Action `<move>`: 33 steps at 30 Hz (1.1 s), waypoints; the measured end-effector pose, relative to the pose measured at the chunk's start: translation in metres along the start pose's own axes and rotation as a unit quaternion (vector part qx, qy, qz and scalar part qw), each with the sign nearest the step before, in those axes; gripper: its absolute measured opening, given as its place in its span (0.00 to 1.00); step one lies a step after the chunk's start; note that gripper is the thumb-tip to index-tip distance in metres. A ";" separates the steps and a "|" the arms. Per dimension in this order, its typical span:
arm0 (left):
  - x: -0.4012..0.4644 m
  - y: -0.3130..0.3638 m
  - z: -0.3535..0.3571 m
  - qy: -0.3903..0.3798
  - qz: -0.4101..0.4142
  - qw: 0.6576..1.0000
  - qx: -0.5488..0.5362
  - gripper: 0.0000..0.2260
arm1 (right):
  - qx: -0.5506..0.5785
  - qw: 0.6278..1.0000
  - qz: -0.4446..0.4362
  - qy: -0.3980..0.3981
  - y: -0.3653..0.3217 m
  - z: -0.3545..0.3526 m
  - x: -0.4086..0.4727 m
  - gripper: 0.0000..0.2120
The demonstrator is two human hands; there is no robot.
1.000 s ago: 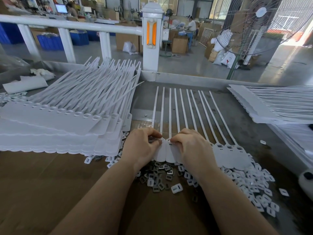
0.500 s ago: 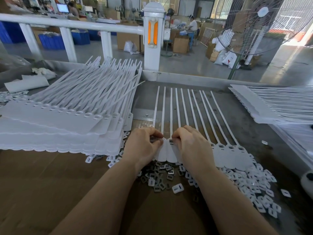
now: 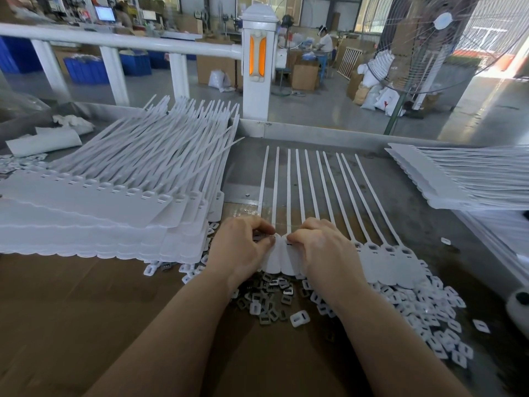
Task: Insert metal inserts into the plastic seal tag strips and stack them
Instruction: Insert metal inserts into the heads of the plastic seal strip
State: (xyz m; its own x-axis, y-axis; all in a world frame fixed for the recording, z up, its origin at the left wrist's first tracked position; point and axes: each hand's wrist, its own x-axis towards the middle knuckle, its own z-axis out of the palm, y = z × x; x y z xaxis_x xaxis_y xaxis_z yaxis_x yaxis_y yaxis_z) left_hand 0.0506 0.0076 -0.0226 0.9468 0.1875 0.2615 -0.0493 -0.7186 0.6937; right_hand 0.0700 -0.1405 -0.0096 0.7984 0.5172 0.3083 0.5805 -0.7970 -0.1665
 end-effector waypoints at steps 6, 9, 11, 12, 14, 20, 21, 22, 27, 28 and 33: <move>0.000 0.000 0.000 0.002 0.008 1.000 0.010 0.07 | -0.004 0.999 -0.001 -0.037 -0.002 -0.004 -0.003 0.16; 0.000 -0.001 0.000 0.000 0.008 1.000 0.012 0.07 | 0.001 0.999 0.001 -0.041 -0.001 -0.004 -0.002 0.15; 0.000 -0.001 0.000 -0.002 0.007 1.000 0.010 0.07 | 0.018 0.999 0.003 -0.040 0.000 -0.003 -0.003 0.16; 0.000 -0.001 0.000 -0.002 0.007 1.000 0.008 0.07 | 0.027 0.999 0.006 -0.036 0.001 -0.002 -0.003 0.16; 0.000 -0.001 0.001 0.000 0.008 1.000 0.004 0.06 | 0.050 0.998 0.016 -0.019 0.003 0.000 -0.004 0.16; 0.001 -0.002 0.001 0.003 0.008 1.000 0.005 0.06 | 0.058 0.998 0.021 0.007 0.003 0.001 -0.004 0.15; 0.001 -0.002 0.001 0.003 0.008 1.000 0.006 0.06 | 0.046 0.999 0.014 0.001 0.002 0.001 -0.004 0.15; 0.001 -0.002 0.001 0.003 0.008 1.000 0.007 0.06 | 0.034 0.999 0.011 -0.004 0.002 0.000 -0.004 0.14; -0.001 0.000 0.000 0.003 0.007 1.000 -0.003 0.06 | 0.042 0.999 0.012 -0.007 0.002 -0.001 -0.005 0.17; -0.001 0.001 0.000 0.004 0.006 1.000 -0.006 0.06 | 0.053 0.998 0.014 -0.004 0.003 -0.002 -0.006 0.18; -0.001 0.001 0.000 0.007 0.004 1.000 -0.005 0.05 | 0.067 0.998 0.009 -0.006 0.005 -0.002 -0.007 0.18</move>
State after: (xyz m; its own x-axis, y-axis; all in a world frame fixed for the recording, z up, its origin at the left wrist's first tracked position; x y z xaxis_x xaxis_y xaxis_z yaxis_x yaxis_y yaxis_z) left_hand 0.0497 0.0065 -0.0224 0.9420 0.1903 0.2765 -0.0607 -0.7136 0.6979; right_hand 0.0669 -0.1488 -0.0103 0.8105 0.5070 0.2934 0.5812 -0.7583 -0.2953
